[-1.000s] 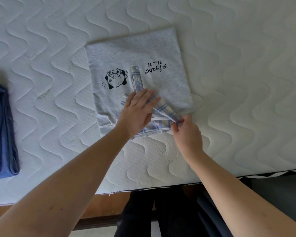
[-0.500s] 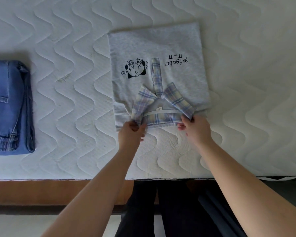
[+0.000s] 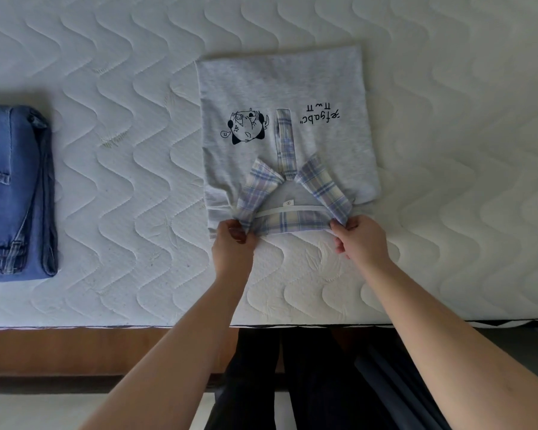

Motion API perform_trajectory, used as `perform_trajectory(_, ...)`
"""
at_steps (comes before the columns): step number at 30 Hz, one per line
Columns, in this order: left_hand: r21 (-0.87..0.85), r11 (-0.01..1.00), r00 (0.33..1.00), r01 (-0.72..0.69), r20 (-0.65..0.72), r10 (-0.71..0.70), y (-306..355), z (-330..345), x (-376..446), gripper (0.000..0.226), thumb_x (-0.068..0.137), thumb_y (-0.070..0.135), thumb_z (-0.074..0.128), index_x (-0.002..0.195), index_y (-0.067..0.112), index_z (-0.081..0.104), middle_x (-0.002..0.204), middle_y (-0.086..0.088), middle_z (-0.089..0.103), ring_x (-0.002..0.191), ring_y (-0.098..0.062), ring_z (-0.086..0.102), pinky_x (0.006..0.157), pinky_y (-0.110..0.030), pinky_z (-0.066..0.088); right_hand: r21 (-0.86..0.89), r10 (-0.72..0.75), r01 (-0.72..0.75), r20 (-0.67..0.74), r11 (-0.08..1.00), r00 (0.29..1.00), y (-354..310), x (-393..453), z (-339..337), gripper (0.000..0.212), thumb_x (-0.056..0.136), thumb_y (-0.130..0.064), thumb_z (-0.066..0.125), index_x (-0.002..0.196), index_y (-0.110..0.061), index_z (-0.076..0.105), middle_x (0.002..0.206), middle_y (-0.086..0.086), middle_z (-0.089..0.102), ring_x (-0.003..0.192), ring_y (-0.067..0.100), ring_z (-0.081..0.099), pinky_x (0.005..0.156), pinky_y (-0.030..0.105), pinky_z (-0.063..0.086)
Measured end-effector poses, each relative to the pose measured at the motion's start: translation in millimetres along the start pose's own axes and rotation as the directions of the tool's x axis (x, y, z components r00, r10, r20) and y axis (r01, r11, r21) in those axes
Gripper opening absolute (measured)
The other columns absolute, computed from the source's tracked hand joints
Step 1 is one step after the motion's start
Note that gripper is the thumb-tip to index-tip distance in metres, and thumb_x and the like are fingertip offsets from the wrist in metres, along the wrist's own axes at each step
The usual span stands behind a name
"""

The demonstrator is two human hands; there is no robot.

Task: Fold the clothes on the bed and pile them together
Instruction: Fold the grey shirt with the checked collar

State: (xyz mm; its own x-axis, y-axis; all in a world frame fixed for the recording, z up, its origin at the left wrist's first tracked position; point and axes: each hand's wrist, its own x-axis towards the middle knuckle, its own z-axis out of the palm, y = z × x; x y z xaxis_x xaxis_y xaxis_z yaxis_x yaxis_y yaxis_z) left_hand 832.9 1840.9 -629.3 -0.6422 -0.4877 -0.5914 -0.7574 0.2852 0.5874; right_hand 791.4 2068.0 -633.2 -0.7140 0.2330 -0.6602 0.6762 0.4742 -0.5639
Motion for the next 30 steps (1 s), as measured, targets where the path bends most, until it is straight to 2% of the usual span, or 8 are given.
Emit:
perform_trajectory(5, -0.161, 0.987, 0.995, 0.002, -0.103, -0.019, 11, -13, 2, 0.033, 0.082, 0.043, 0.066, 0.104, 0.028, 0.046, 0.090, 0.002, 0.055, 0.074, -0.015, 0.055, 0.057, -0.027, 0.043, -0.159, -0.004, -0.023, -0.169, 0.987, 0.986, -7, 3, -23, 0.052, 0.070, -0.065, 0.071, 0.084, -0.018, 0.052, 0.076, -0.006, 0.059, 0.068, 0.013, 0.057, 0.057, 0.027, 0.037)
perform_trajectory(8, -0.136, 0.985, 0.964, -0.110, -0.257, 0.072, 11, -28, 20, 0.027, 0.092, 0.039, 0.056, 0.113, 0.025, 0.045, 0.111, 0.000, 0.053, 0.094, -0.017, 0.055, 0.077, -0.029, 0.045, -0.118, -0.106, 0.071, -0.320, 0.990, 0.941, -9, 14, -33, 0.058, 0.076, -0.056, 0.073, 0.111, -0.014, 0.053, 0.104, 0.007, 0.061, 0.097, 0.027, 0.059, 0.083, 0.039, 0.047)
perform_trajectory(11, -0.024, 0.999, 0.972, -0.030, -0.234, 0.023, 13, -38, 52, 0.038, 0.096, 0.042, 0.054, 0.121, 0.014, 0.052, 0.113, -0.004, 0.060, 0.103, -0.022, 0.057, 0.089, -0.037, 0.046, -0.152, -0.080, 0.025, -0.368, 0.988, 0.927, -13, 35, -36, 0.068, 0.082, -0.046, 0.072, 0.131, -0.007, 0.046, 0.124, 0.016, 0.056, 0.120, 0.034, 0.048, 0.102, 0.042, 0.036)
perform_trajectory(16, 0.238, 0.971, 0.999, 0.004, -0.032, 0.004, 19, -45, 86, 0.045, 0.092, 0.058, 0.055, 0.090, 0.013, 0.061, 0.075, 0.003, 0.061, 0.070, -0.018, 0.057, 0.054, -0.029, 0.038, -0.086, 0.004, -0.026, -0.241, 0.996, 0.971, -25, 61, -41, 0.051, 0.085, -0.049, 0.066, 0.104, -0.001, 0.064, 0.099, 0.016, 0.068, 0.093, 0.030, 0.064, 0.078, 0.033, 0.047)
perform_trajectory(20, 0.291, 0.954, 0.998, -0.065, 0.006, 0.066, 18, -58, 95, 0.041, 0.090, 0.055, 0.059, 0.085, 0.015, 0.061, 0.073, 0.002, 0.062, 0.070, -0.020, 0.057, 0.061, -0.033, 0.045, -0.189, -0.031, 0.003, -0.144, 0.982, 0.989, -30, 64, -52, 0.041, 0.086, -0.046, 0.065, 0.059, -0.017, 0.057, 0.056, 0.000, 0.057, 0.061, 0.023, 0.057, 0.048, 0.027, 0.036)
perform_trajectory(24, 0.109, 0.993, 0.996, -0.051, 0.073, 0.043, 10, -58, 92, 0.027, 0.088, 0.044, 0.068, 0.094, 0.019, 0.060, 0.082, 0.005, 0.065, 0.074, -0.014, 0.059, 0.059, -0.027, 0.042, -0.189, -0.014, 0.001, -0.069, 0.982, 0.998, -28, 69, -61, 0.028, 0.081, -0.035, 0.076, 0.082, -0.009, 0.067, 0.073, 0.008, 0.067, 0.069, 0.028, 0.064, 0.066, 0.037, 0.052)
perform_trajectory(27, -0.076, 0.996, 0.984, 0.037, 0.178, -0.023, 4, -58, 94, 0.023, 0.089, 0.029, 0.071, 0.106, 0.017, 0.061, 0.099, -0.002, 0.071, 0.093, -0.023, 0.067, 0.082, -0.037, 0.055, -0.024, 0.066, -0.065, 0.021, 0.998, 0.998, -29, 72, -65, 0.037, 0.078, -0.023, 0.080, 0.105, -0.002, 0.066, 0.096, 0.015, 0.071, 0.078, 0.029, 0.068, 0.077, 0.042, 0.058)
perform_trajectory(30, -0.203, 0.975, 0.953, 0.089, 0.301, -0.025, -1, -64, 97, 0.020, 0.095, 0.014, 0.063, 0.115, 0.011, 0.062, 0.109, -0.009, 0.072, 0.108, -0.032, 0.065, 0.100, -0.046, 0.051, 0.129, 0.066, -0.076, 0.081, 0.989, 0.995, -34, 76, -66, 0.033, 0.085, -0.031, 0.073, 0.107, -0.007, 0.066, 0.110, 0.013, 0.070, 0.083, 0.017, 0.067, 0.065, 0.027, 0.054)
